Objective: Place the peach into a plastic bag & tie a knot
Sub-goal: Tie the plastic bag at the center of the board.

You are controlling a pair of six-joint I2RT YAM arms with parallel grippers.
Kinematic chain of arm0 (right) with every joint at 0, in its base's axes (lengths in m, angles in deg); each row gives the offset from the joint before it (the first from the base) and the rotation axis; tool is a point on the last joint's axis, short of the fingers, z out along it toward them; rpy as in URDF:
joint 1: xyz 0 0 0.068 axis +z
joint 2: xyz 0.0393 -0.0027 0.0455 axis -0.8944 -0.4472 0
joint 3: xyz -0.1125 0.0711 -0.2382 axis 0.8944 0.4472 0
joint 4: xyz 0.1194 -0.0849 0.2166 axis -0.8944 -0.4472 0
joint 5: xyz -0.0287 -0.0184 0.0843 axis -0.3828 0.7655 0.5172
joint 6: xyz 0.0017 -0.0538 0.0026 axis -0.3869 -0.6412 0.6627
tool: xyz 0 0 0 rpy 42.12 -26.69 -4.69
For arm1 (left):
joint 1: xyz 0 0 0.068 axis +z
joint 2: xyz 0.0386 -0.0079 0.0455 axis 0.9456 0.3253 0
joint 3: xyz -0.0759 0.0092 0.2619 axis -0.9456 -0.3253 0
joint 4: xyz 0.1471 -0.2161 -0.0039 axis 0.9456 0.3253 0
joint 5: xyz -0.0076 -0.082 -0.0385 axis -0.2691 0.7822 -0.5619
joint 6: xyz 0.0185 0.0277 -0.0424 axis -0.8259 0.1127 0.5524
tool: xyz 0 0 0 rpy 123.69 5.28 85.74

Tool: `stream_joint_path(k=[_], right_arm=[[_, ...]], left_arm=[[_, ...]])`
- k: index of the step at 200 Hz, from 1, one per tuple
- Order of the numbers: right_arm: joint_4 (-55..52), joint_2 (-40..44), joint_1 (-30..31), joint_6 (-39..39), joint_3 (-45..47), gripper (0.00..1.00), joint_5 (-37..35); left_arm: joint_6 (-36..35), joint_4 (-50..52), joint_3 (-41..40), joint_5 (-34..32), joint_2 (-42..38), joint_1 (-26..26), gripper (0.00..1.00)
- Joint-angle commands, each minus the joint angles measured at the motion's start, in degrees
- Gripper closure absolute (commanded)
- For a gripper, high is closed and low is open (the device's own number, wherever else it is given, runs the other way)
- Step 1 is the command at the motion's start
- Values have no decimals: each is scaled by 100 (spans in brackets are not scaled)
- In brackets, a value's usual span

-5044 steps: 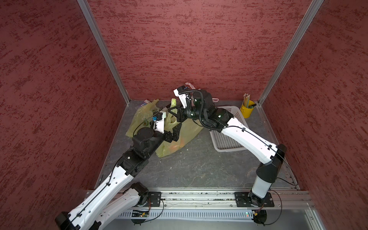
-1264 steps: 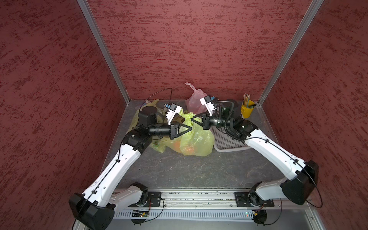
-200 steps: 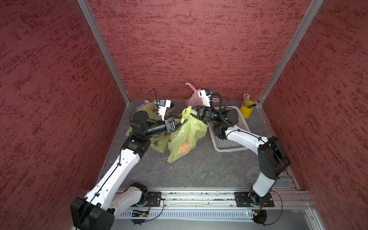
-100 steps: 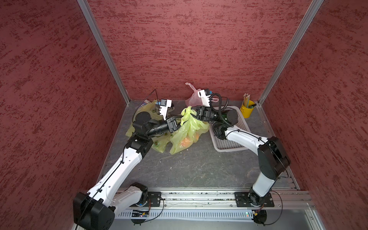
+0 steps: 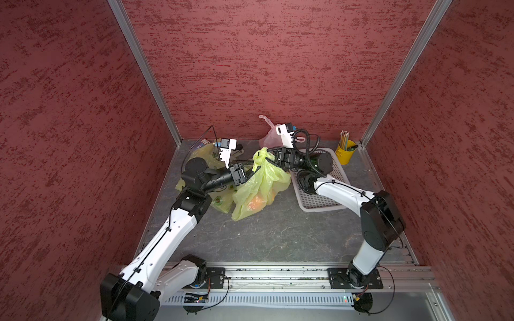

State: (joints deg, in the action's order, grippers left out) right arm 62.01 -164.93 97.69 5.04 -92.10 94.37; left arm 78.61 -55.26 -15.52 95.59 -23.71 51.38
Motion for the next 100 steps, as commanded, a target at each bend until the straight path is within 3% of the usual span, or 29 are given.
stream_joint_path(k=[1, 51, 100], right_arm=[[307, 12, 46, 181, -263, 100, -19], [311, 8, 46, 230, -304, 100, 70], [345, 16, 46, 274, -300, 100, 155]], left_arm=[[-171, 51, -11, 179, -237, 60, 51], [77, 25, -37, 691, -744, 653, 46], [522, -434, 263, 1035, -547, 1004, 50]])
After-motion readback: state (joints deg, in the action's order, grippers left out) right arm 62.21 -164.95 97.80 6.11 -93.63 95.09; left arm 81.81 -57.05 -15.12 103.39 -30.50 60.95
